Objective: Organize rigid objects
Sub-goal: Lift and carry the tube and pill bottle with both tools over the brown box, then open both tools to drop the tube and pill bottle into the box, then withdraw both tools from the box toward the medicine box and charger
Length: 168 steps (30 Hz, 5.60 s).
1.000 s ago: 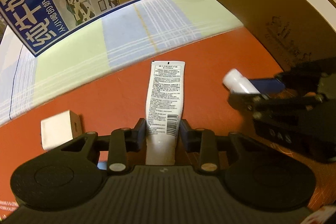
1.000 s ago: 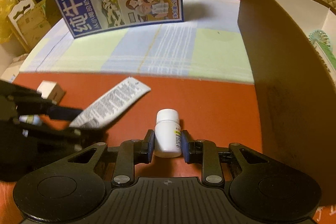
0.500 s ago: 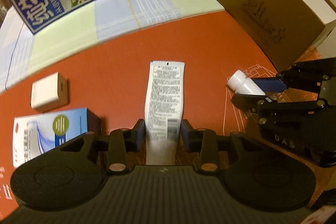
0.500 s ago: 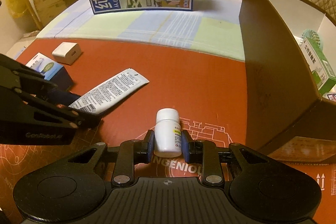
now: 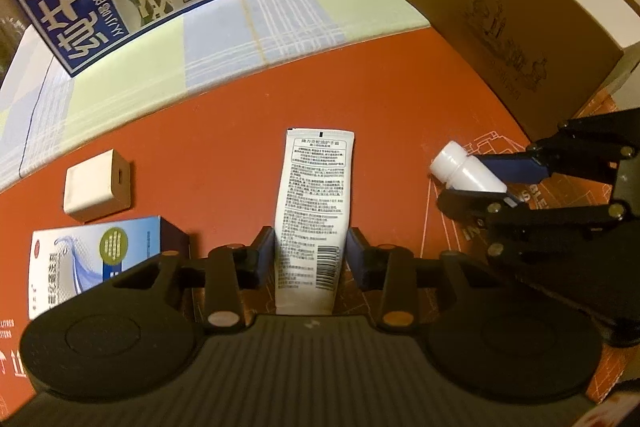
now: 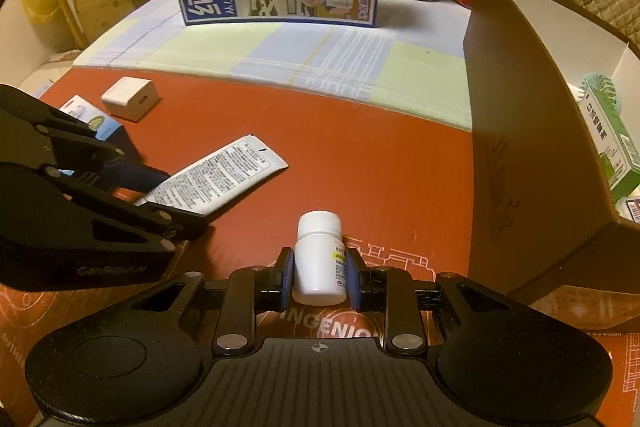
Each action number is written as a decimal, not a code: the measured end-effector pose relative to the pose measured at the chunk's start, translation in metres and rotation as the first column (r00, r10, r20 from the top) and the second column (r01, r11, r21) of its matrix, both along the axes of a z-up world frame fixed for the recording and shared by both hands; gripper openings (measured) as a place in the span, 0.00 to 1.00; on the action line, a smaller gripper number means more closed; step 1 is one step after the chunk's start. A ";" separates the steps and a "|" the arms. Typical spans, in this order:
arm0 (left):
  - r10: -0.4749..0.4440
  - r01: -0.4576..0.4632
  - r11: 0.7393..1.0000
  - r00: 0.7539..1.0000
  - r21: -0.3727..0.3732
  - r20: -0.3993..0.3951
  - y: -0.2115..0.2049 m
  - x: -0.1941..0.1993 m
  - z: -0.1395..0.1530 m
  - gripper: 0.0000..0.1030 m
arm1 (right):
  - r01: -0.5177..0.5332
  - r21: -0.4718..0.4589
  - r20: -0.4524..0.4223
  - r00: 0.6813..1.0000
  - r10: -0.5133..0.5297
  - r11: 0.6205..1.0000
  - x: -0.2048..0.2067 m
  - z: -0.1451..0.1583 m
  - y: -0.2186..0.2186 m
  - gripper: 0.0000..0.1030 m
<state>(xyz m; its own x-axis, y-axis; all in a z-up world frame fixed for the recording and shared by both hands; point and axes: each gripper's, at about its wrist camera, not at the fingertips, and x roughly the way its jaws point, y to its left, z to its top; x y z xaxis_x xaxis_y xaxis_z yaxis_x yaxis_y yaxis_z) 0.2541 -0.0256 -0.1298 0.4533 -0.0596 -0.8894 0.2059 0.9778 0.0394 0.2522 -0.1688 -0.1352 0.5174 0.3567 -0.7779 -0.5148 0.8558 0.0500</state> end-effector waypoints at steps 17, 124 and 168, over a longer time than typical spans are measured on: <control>0.062 -0.053 0.996 0.989 -0.070 0.131 -0.010 -0.026 0.070 0.32 | -0.044 0.110 0.089 0.995 0.034 0.993 -0.025 0.054 -0.028 0.23; -0.042 0.059 0.990 0.990 -0.126 0.132 -0.182 0.206 0.090 0.36 | 0.250 0.285 0.034 0.962 -0.271 0.925 0.190 0.083 -0.217 0.40; 0.170 -0.139 0.968 0.976 -0.209 0.137 0.000 -0.084 0.120 0.53 | 0.078 0.361 0.009 0.996 -0.087 0.929 -0.040 0.108 -0.097 0.70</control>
